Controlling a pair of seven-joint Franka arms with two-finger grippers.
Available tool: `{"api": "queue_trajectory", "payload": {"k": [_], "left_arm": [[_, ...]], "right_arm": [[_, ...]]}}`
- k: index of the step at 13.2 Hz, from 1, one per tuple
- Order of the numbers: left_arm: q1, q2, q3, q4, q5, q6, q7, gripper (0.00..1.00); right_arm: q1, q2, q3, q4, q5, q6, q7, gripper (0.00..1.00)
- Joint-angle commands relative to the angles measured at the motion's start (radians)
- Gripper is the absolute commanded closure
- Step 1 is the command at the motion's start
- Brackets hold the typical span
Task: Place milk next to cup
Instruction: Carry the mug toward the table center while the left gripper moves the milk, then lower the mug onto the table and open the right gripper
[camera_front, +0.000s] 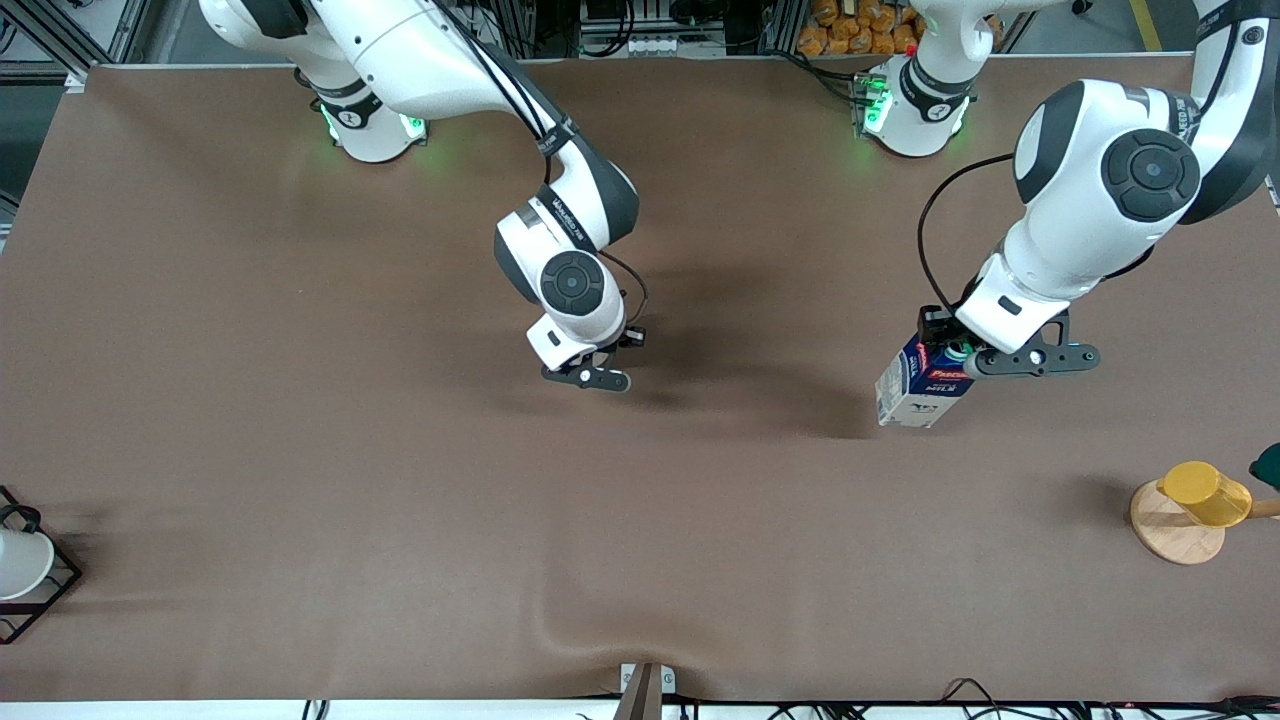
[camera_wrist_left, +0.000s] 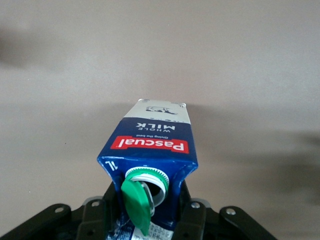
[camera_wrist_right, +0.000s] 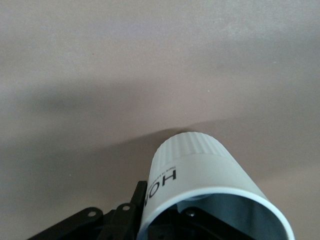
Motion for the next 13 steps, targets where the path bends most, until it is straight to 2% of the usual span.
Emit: {"api": "queue_trajectory", "payload": {"k": [1,2,3,4,8,13], "left_arm": [[0.001,0.001,-0.003,0.018,0.009,-0.021,-0.006,0.52],[0.001,0.0,-0.003,0.018,0.011,-0.021,-0.003,0.52],[0.003,0.0,-0.003,0.018,0.012,-0.021,-0.003,0.52],[0.003,-0.002,-0.003,0.018,0.015,-0.021,-0.003,0.52],[0.0,-0.003,-0.004,0.018,0.018,-0.036,-0.014,0.52],[-0.002,-0.003,-0.056,0.018,0.015,-0.044,-0.073,0.52]], "right_arm": [[0.012,0.001,-0.013,-0.01,0.021,0.036,0.014,1.0],[0.012,0.003,-0.013,-0.01,0.019,0.044,0.013,0.89],[0.012,0.003,-0.013,-0.008,0.016,0.046,0.013,0.27],[0.015,0.001,-0.013,-0.008,0.011,0.046,0.013,0.0],[0.001,-0.029,-0.019,-0.002,0.011,0.023,0.007,0.0],[-0.08,-0.146,-0.02,0.035,0.021,-0.186,-0.001,0.0]]}}
